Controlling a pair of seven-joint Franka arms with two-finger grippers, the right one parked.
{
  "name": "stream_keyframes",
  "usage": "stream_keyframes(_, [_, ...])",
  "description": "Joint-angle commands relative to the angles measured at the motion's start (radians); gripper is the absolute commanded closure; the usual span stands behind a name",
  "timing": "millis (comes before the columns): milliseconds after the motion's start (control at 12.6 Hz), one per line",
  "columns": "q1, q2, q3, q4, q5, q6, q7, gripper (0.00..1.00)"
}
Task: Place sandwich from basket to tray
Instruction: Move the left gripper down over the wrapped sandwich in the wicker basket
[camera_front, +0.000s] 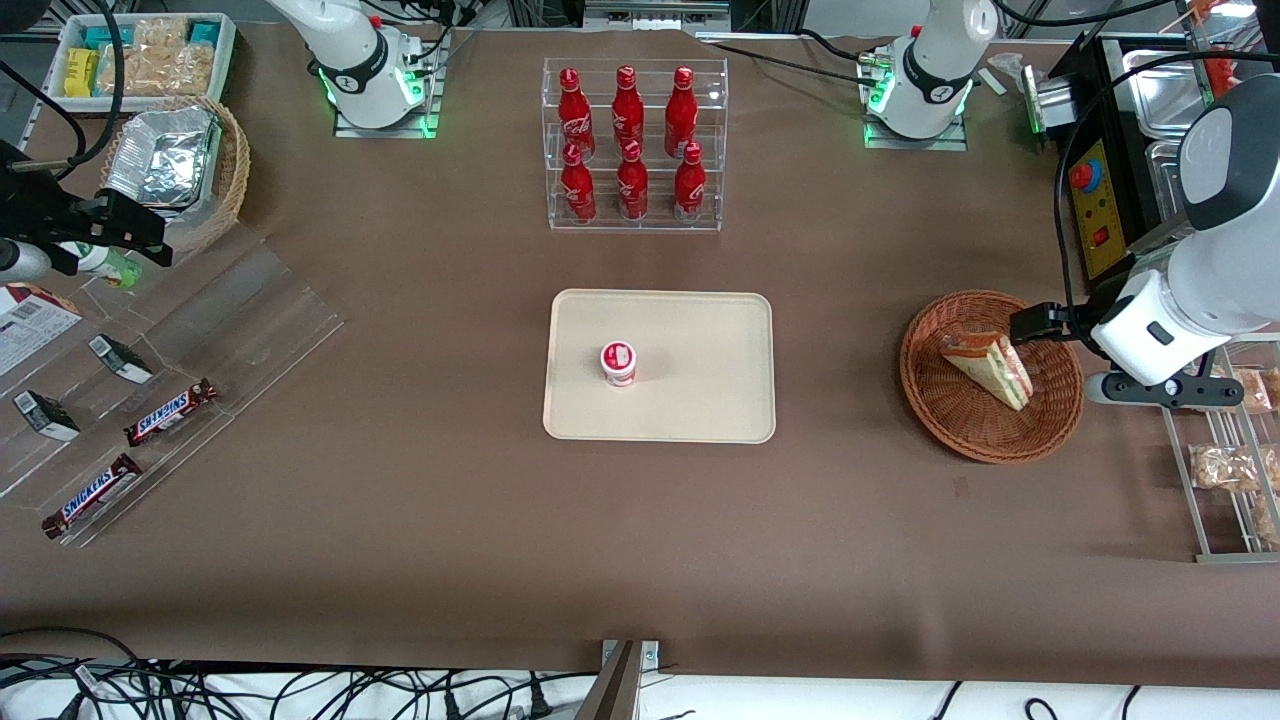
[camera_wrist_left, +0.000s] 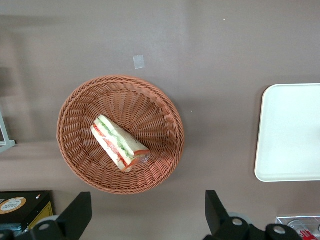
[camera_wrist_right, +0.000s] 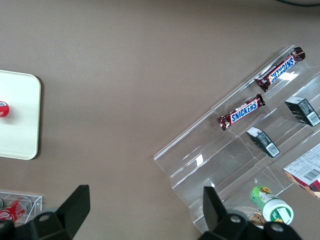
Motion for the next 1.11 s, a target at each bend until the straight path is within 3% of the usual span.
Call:
stream_keyframes(0, [-0.001, 0.014, 0.020, 0.039, -0.011, -0.029, 0.014, 0.00])
stream_keyframes(396, [0.021, 0.019, 0.028, 0.032, 0.006, -0.028, -0.004, 0.00])
stream_keyframes(791, [0.094, 0.066, 0.030, 0.007, 0.005, -0.014, -0.188, 0.00])
stream_keyframes(1029, [0.110, 0.068, 0.030, -0.094, 0.012, 0.070, -0.361, 0.00])
